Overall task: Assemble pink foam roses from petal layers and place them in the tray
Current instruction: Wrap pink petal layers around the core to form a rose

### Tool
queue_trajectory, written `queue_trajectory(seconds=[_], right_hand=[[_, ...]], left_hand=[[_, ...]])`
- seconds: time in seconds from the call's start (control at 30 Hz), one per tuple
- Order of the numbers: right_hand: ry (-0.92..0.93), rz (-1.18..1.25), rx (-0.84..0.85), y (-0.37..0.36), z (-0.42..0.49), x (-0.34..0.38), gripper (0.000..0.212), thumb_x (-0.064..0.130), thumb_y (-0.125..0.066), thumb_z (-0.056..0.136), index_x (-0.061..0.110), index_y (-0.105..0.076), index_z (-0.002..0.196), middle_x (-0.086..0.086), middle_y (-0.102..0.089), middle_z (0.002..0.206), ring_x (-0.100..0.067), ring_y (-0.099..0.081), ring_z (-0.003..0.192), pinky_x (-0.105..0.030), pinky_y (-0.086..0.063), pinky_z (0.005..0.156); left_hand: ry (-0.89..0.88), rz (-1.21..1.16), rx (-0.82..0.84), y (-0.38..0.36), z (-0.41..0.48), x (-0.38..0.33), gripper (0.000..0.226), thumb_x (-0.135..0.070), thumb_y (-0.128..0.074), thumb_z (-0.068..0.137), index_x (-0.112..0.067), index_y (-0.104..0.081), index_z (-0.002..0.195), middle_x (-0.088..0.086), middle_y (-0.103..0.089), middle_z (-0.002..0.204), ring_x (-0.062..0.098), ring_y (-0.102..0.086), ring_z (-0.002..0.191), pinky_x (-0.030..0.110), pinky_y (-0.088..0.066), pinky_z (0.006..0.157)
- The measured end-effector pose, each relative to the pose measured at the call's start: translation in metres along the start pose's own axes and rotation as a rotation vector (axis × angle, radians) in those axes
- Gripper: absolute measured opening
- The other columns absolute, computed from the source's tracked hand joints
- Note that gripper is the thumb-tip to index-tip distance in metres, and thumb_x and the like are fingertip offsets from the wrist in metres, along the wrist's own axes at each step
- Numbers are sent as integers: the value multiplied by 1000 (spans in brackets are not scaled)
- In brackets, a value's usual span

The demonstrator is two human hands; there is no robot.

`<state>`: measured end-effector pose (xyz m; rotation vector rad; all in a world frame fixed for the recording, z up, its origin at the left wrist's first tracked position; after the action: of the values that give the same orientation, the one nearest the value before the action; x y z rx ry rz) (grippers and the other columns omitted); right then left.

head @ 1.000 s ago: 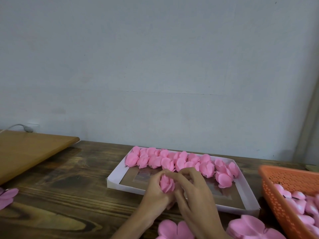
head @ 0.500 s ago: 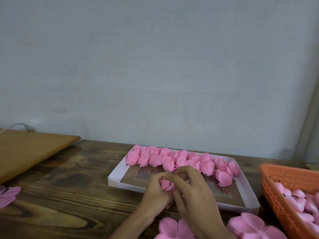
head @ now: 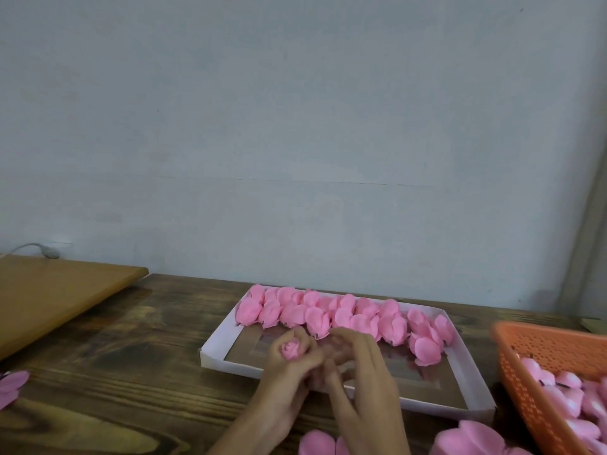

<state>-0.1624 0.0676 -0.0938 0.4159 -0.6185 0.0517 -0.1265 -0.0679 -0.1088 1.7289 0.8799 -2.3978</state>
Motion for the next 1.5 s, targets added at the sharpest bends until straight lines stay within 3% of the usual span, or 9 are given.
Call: queue_trajectory(seconds=[0.2,0.3,0.4,0.57,0.63,0.8,0.93,1.27,1.5], right_hand=[[-71,99,131,-14,-7,2,42,23,-78,78,38,-66,115,20,-70,107,-6,-69,97,-34,-61,76],[-56,91,150,-15,-7,5,61,23,-78,76,54,-59,125,23,-71,105,0,-70,91,-24,-59,77],[-86,122,108,-13,-4,2,58,20,-78,78,61,-62,116,23,-74,97,-1,-73,80,-20,-58,73],[-302,475,124,-8,2,3,30,7,-75,89,31,-77,107,4,-80,96,-14,-76,88,-28,-59,75],[-353,572,183,-7,6,4,29,0,-69,92,24,-78,107,-4,-80,97,-15,-75,92,-27,-57,79],[-546,745,327,-13,9,4,17,26,-69,87,14,-78,96,-11,-70,78,-18,-64,74,-32,-52,67],[-775,874,305,-24,9,-1,9,19,-69,93,12,-74,89,-9,-63,73,-22,-60,61,-30,-48,49],[-541,734,334,-20,3,2,20,-2,-56,102,5,-63,119,-4,-73,84,-21,-67,73,-32,-55,60],[-887,913,340,-28,2,4,32,20,-54,105,17,-77,84,-14,-59,63,-27,-58,56,-33,-45,51]], left_hand=[[102,-276,-45,-7,-5,-11,46,-18,-98,52,-18,-56,71,8,-65,81,19,-64,63,34,-54,54],[133,-229,-18,-15,-12,-10,62,-30,-96,61,-12,-65,112,6,-76,123,23,-74,87,34,-59,61],[91,-203,61,-17,-13,-8,52,-31,-98,67,-10,-59,96,16,-68,138,28,-71,110,35,-59,70],[75,-224,333,-16,-19,-11,62,-26,-85,88,-8,-49,136,21,-52,155,37,-49,145,47,-47,111],[60,-203,359,-16,-20,-17,42,-23,-83,90,-10,-62,124,24,-50,155,39,-46,147,46,-47,112],[95,-11,412,-14,-21,-24,34,-44,-82,87,-20,-78,110,15,-63,146,13,-71,105,23,-45,68],[63,111,331,-12,-20,-21,32,-52,-80,87,-22,-71,92,16,-69,135,20,-54,81,17,-31,38],[153,65,135,-12,-16,-16,54,-67,-75,83,-15,-78,96,16,-77,118,11,-68,64,17,-38,38],[98,66,155,-12,-16,-19,59,-60,-86,74,-5,-64,71,25,-77,104,12,-64,47,14,-37,33]])
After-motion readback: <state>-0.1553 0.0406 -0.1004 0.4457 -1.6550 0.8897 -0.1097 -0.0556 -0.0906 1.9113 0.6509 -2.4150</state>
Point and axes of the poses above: each hand's wrist, its own z-axis towards the middle knuckle, its own y-axis out of the back of the hand, x = y × z, the point moved 1 cm from there along z, towards the middle knuckle
